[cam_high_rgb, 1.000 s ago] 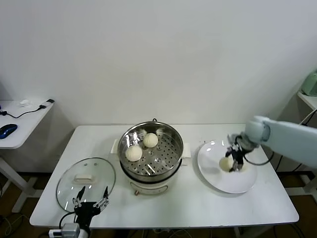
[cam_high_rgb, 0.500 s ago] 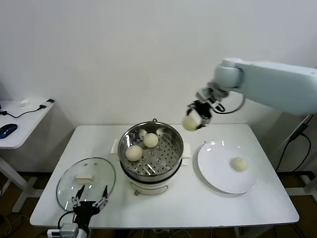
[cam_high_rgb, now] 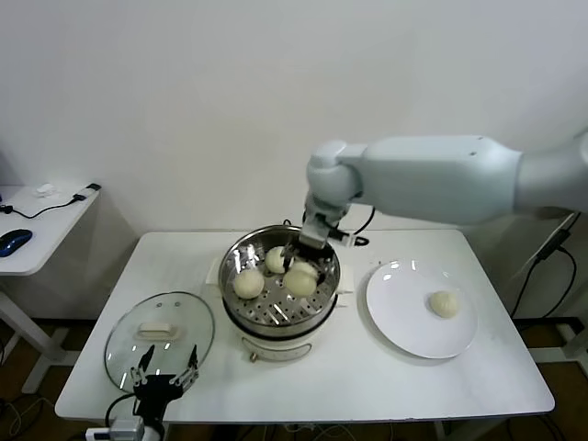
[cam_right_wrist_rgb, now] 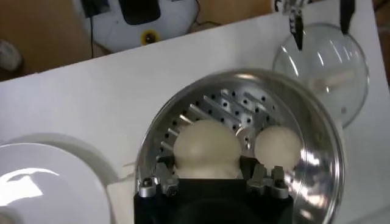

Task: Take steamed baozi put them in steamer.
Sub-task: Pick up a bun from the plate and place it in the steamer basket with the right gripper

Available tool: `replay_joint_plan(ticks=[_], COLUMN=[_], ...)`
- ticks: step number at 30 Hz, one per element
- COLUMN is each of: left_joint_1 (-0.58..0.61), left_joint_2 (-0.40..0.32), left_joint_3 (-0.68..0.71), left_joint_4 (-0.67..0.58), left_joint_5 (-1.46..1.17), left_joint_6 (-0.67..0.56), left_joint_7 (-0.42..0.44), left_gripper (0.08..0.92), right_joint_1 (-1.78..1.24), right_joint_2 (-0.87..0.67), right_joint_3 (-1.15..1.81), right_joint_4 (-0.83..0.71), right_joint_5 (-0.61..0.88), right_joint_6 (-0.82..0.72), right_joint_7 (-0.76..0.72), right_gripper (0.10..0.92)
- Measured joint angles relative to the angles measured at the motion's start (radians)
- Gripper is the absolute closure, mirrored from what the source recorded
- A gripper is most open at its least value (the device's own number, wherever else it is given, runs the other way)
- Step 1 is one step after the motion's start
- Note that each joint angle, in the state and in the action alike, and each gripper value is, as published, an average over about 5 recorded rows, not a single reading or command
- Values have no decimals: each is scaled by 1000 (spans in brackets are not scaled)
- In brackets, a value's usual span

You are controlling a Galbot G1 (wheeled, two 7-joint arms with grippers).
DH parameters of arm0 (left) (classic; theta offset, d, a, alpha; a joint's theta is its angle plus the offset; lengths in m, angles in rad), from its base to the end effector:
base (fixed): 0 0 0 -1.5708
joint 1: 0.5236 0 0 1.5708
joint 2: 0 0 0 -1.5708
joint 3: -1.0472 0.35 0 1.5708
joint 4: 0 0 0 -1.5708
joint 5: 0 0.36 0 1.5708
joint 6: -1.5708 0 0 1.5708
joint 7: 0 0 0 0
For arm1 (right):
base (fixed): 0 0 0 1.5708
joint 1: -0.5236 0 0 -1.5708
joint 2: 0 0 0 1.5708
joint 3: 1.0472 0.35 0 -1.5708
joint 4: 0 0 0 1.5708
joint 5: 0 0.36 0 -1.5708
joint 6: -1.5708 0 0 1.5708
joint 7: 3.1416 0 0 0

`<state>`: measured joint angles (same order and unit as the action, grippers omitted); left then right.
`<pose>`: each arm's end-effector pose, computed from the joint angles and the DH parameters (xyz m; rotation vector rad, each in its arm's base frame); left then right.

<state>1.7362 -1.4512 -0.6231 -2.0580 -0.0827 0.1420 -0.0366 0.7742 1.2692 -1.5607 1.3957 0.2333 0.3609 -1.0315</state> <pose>0.1322 0.0530 -0.3374 0.0933 -2.8030 -0.1088 0.5138 0.1722 -0.0482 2.1887 -0.4288 2.1383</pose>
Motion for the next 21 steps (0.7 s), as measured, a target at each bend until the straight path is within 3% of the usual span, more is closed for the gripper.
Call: replay_joint_plan(ticks=[14,21], left_joint_1=[-9,-8], left_joint_2=[-2,-4], left_joint_3=[-5,-4], left_joint_4=[9,5], left_joint_5=[-3,-3], left_joint_6=[2,4], left_joint_7=[-1,-1], left_gripper=[177,177], right_joint_1=[-138,-153], right_joint_2=[104,117], right_joint_3=[15,30], right_joint_4=[-111,-163], right_joint_5=[-75,-69], right_joint_6=[83,122], right_joint_7=[34,27], right_gripper=[329,221])
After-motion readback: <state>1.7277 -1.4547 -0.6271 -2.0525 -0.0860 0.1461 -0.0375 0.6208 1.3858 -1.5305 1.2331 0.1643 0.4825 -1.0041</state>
